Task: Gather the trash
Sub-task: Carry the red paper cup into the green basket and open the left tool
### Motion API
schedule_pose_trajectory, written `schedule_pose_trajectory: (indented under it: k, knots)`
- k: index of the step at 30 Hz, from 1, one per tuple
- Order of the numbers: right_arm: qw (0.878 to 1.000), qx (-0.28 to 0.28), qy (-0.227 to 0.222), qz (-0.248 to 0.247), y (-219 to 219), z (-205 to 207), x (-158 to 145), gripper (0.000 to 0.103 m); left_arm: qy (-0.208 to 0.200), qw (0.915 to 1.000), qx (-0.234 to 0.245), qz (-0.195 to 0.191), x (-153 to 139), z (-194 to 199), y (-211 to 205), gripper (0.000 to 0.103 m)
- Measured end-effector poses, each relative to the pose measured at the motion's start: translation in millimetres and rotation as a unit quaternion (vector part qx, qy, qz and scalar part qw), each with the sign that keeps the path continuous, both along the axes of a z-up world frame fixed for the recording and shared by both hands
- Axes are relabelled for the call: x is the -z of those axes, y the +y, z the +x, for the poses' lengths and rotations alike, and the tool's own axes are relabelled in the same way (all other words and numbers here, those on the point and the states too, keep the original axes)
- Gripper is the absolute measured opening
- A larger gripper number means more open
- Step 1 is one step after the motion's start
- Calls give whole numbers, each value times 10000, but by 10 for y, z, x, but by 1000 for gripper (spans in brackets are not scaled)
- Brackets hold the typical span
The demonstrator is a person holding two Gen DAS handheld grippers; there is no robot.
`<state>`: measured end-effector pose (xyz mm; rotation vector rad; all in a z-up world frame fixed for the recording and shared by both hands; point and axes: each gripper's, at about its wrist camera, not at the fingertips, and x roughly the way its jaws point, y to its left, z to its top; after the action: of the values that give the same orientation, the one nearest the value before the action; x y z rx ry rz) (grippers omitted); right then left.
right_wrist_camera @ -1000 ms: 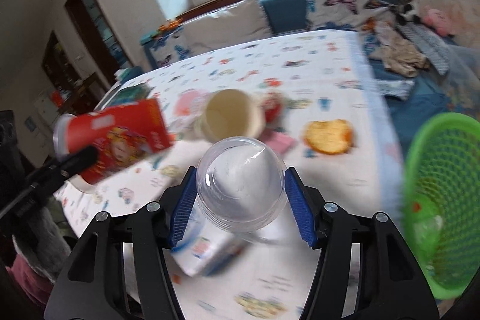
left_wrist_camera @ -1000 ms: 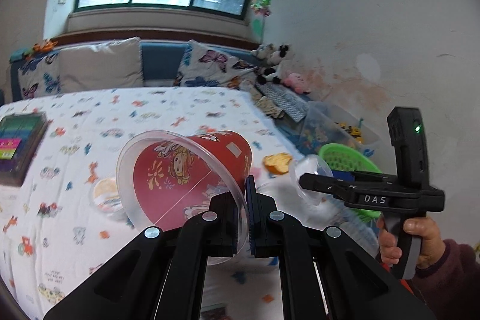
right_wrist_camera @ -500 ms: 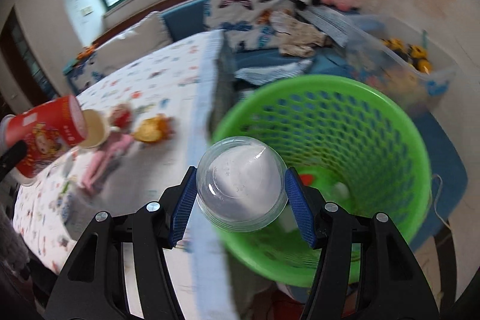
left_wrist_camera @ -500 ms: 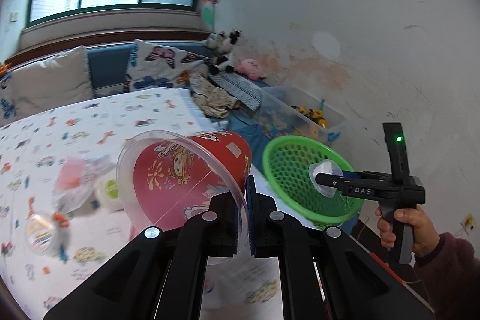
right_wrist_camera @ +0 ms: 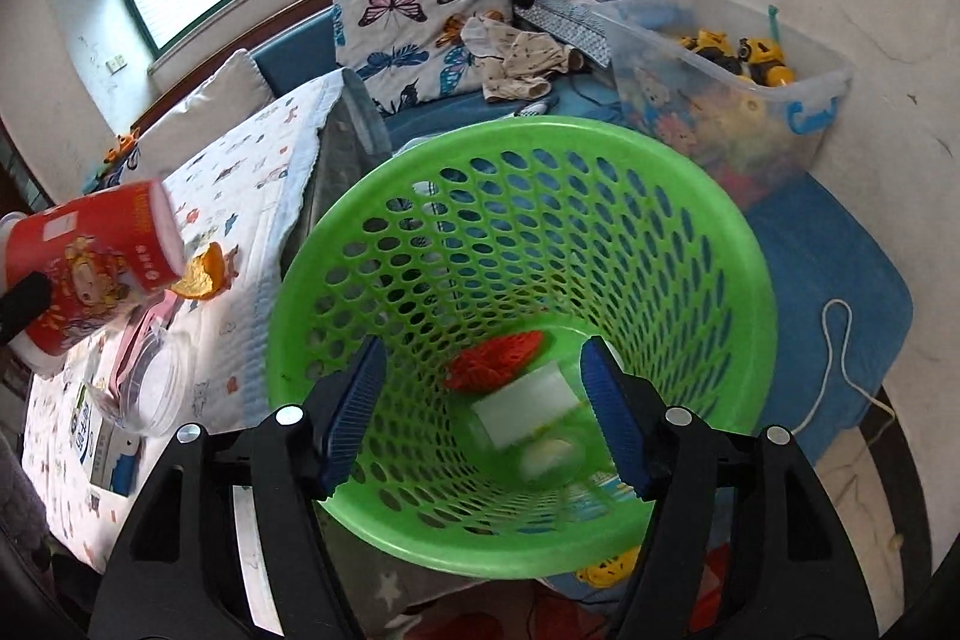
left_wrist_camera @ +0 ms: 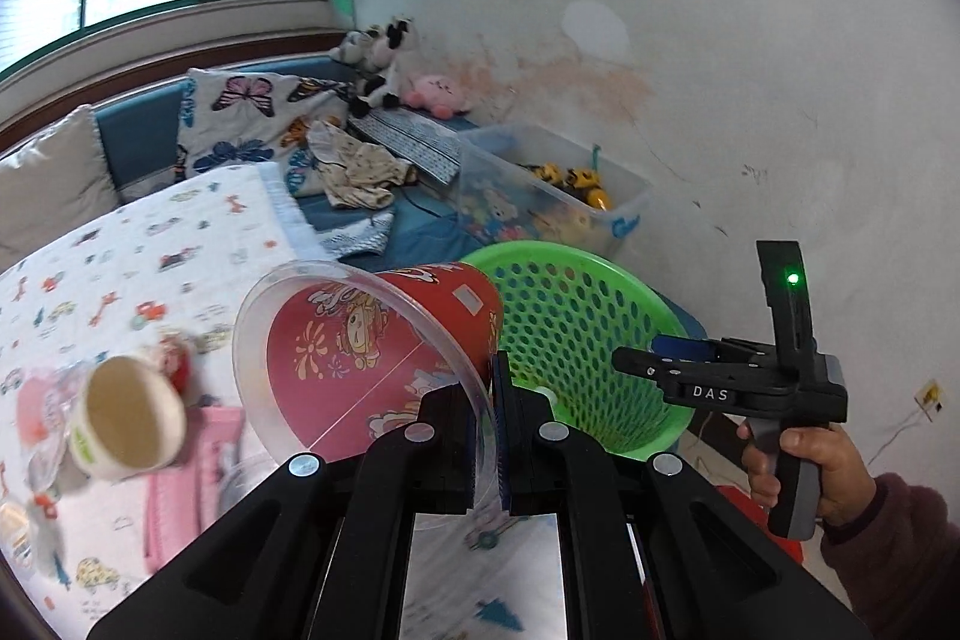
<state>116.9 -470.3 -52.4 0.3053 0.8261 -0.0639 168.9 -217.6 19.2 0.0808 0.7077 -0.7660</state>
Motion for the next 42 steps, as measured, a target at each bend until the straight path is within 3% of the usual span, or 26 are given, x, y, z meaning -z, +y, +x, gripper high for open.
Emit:
schedule_pose_trajectory:
  k: [16, 24, 30, 32, 39, 42]
  knots:
    - [9993, 223, -225, -191, -168, -404, -152, 77, 432, 9946, 591, 738, 431, 133, -942, 6]
    - [9991, 334, -250, -92, -263, -499, -133, 77, 555, 9905, 822, 954, 593, 89, -1133, 7]
    - [9990, 342, -276, -67, -260, -538, -133, 77, 554, 9898, 916, 944, 614, 0, -1113, 25]
    - [9990, 335, -290, -86, -230, -556, -146, 77, 512, 9907, 881, 904, 588, -29, -1052, 42]
    - [9991, 246, -340, -114, -105, -555, -206, 78, 355, 9952, 631, 660, 447, -126, -680, 49]
    - [9990, 196, -379, -114, -31, -543, -235, 80, 261, 9968, 392, 646, 400, -175, -469, 58]
